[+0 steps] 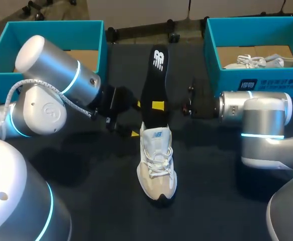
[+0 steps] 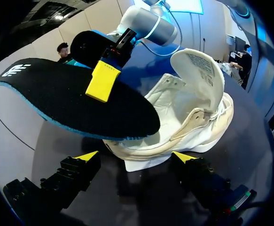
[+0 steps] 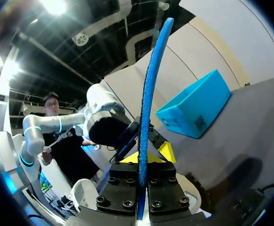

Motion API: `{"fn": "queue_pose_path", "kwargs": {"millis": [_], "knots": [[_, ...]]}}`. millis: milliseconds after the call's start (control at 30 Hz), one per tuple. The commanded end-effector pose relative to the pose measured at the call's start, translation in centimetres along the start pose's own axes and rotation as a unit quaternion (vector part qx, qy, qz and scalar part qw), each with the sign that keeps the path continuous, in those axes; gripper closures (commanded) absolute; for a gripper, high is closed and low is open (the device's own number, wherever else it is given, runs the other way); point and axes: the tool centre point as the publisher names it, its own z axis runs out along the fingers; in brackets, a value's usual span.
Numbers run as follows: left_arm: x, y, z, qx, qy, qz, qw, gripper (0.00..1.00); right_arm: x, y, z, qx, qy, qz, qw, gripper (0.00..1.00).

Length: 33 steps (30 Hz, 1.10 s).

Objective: Take the shoe out of the shoebox, open the shoe tongue, remove and reinsert the insole, then place the shoe into the shoebox

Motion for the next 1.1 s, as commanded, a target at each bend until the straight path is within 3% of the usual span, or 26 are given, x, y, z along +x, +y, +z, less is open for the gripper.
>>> {"fn": "queue_pose_path", "kwargs": {"millis": [33, 800, 1100], "knots": [[0.0, 0.0, 0.1, 0.001, 0.000, 0.002, 1.000, 0.00, 0.0, -0.2, 0.2, 0.006, 0.002, 0.000, 1.000, 1.00], [-0.3, 0.2, -0.2, -0.002, 0.003, 0.008, 1.000, 0.00, 0.0, -2.6, -0.2, 0.030, -0.005, 0.021, 0.999, 1.00], [-0.4, 0.2, -0.1, -0.001, 0.005, 0.009, 1.000, 0.00, -0.1, -4.3, -0.3, 0.036, -0.008, 0.030, 0.999, 1.00]]}}
